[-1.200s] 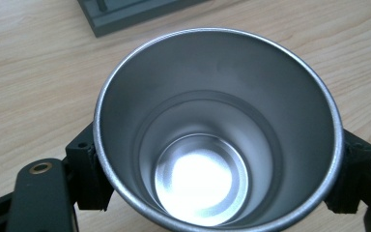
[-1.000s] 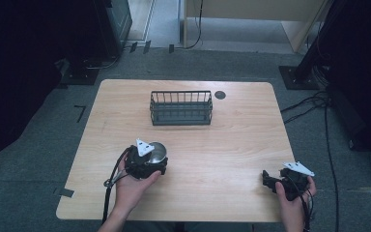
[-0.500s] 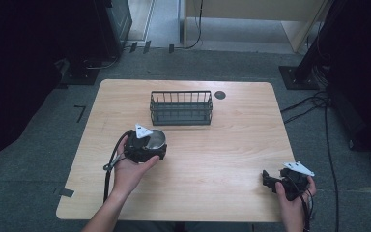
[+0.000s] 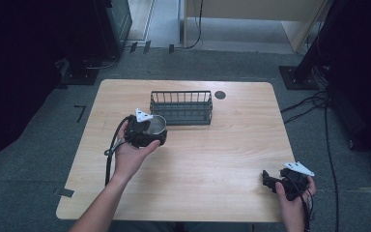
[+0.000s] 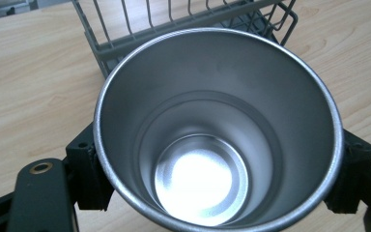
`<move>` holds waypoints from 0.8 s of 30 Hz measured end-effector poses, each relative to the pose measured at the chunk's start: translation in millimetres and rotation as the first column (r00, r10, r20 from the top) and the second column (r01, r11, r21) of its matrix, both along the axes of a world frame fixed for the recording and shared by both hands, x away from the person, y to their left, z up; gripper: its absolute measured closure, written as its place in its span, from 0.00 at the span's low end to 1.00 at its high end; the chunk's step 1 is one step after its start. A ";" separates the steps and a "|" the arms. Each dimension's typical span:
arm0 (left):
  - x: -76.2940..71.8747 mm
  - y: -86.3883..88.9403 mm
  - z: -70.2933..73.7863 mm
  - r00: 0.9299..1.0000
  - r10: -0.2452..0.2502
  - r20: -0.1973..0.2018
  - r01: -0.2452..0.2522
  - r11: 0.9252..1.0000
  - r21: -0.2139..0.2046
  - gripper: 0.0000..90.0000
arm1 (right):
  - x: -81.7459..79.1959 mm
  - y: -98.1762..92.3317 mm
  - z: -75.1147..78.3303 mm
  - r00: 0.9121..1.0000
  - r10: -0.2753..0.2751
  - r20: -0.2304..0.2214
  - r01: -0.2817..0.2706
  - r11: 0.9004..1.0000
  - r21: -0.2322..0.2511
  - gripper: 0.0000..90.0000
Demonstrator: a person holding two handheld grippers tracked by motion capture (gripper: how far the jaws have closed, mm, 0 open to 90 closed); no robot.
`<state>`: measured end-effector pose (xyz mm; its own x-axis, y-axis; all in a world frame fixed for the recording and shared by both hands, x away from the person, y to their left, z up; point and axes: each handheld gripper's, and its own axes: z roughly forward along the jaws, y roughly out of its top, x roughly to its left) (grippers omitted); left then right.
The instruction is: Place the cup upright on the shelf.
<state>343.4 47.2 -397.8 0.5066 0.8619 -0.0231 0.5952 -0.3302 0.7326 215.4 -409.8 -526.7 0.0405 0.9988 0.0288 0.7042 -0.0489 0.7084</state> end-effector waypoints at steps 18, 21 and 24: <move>33.8 -7.0 24.7 0.999 0.024 0.025 -0.024 1.000 -0.004 0.21 | 0.0 0.0 0.0 1.000 0.001 0.000 -0.001 1.000 -0.001 0.00; 39.0 -8.3 31.4 0.999 0.025 0.037 -0.025 1.000 0.000 0.21 | 0.0 0.0 0.0 1.000 0.001 0.000 -0.001 1.000 -0.001 0.00; 44.9 -9.2 36.1 0.999 0.024 0.040 -0.024 1.000 0.001 0.21 | 0.0 0.0 0.0 1.000 0.000 0.000 0.000 1.000 -0.001 0.00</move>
